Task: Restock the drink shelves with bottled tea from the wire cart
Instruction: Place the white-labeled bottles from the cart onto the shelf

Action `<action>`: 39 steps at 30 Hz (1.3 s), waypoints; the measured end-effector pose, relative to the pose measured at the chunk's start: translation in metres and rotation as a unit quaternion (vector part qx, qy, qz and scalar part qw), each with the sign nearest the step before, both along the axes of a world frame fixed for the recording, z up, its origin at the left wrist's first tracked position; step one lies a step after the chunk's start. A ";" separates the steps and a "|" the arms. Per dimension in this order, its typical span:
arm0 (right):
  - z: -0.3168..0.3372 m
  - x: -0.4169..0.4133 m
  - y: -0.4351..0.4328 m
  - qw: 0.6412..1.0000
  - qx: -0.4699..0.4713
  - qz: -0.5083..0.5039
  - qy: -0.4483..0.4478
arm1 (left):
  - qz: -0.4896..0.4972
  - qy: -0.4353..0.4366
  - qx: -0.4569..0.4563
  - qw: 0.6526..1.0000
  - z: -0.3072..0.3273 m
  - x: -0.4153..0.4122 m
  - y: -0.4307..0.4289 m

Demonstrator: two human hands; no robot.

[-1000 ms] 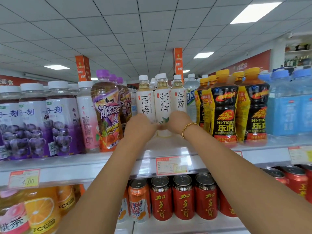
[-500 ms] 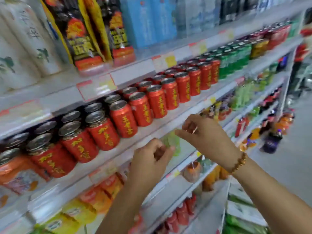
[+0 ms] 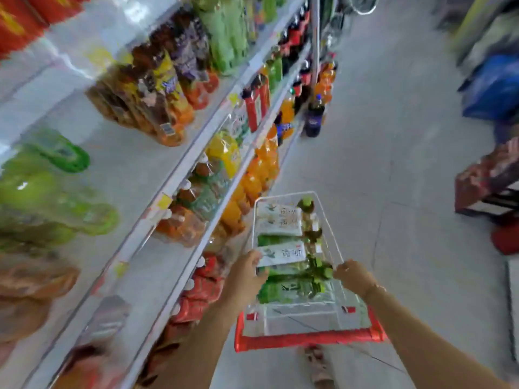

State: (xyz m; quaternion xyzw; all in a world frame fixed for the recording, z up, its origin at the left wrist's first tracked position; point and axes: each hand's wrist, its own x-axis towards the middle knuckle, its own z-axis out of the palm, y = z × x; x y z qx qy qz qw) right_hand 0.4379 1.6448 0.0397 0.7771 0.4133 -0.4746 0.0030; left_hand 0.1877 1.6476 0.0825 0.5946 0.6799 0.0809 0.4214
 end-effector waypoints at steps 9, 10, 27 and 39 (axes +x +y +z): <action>-0.105 0.002 0.045 0.990 0.029 -0.117 0.077 | -0.081 0.130 -0.029 0.988 -0.121 0.039 0.066; -0.113 0.000 0.052 0.988 0.030 -0.126 0.089 | -0.099 0.137 -0.028 0.985 -0.132 0.043 0.070; -0.160 -0.020 0.144 0.828 -0.009 -0.490 0.271 | -0.058 0.156 -0.017 0.986 -0.167 0.052 0.068; -0.123 -0.042 0.140 0.889 0.074 -0.413 0.183 | 0.355 -0.076 0.036 0.931 -0.097 -0.008 0.016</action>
